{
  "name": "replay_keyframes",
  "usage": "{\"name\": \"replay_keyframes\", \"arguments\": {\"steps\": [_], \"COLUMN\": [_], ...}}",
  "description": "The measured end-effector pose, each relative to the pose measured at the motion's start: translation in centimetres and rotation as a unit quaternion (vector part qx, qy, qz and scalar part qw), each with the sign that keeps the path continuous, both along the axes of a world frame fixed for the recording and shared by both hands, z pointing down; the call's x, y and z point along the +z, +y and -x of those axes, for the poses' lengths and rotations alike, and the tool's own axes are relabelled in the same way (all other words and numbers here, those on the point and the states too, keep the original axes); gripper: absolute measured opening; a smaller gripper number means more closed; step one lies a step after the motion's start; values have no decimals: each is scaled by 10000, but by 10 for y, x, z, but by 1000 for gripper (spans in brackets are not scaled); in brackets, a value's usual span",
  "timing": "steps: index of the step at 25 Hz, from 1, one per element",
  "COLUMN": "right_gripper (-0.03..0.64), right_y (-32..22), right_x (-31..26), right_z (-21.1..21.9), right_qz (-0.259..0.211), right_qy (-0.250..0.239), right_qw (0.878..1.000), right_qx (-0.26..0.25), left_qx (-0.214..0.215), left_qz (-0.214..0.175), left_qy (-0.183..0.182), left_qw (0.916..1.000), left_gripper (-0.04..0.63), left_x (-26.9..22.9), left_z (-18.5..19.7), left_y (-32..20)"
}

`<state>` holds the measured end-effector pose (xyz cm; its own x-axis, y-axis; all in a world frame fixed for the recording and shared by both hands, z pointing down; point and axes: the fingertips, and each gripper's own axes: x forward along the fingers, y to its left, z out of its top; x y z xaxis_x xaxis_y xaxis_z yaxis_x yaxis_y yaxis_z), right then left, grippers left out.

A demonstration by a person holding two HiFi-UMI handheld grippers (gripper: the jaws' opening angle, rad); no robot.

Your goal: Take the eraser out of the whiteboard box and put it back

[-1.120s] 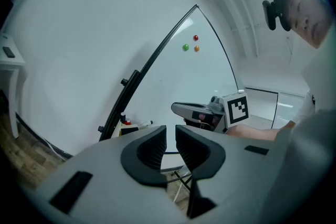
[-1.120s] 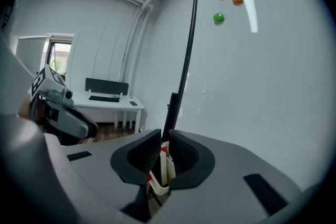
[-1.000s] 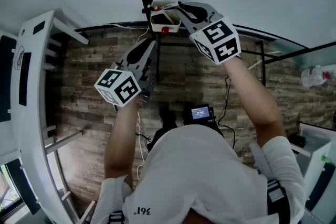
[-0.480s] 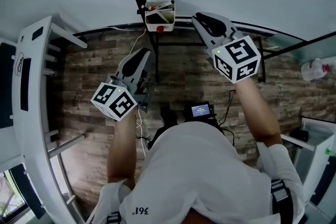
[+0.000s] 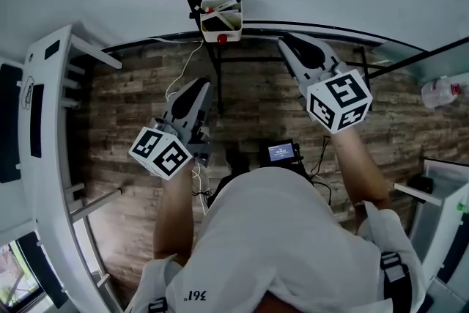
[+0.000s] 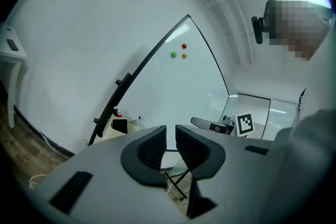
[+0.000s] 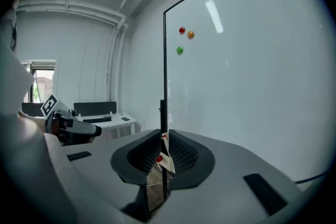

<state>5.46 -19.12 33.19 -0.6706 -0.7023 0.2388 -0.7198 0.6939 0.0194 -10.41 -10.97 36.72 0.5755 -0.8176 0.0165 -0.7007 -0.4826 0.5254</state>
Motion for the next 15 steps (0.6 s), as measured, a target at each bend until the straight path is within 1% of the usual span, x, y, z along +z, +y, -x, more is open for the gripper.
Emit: {"name": "replay_keyframes", "arguments": {"steps": [8, 15], "right_gripper": [63, 63], "right_y": [25, 45], "right_x": [12, 33], "right_z": [-14, -15], "right_qz": [160, 337], "right_qy": [-124, -8], "right_qw": [9996, 9991], "right_qx": [188, 256], "left_qx": [35, 179], "left_qz": [162, 352], "left_qy": [93, 105], "left_qw": [9998, 9992], "left_gripper": [60, 60], "left_x": [14, 27], "left_z": [-3, -8], "left_y": [22, 39]}}
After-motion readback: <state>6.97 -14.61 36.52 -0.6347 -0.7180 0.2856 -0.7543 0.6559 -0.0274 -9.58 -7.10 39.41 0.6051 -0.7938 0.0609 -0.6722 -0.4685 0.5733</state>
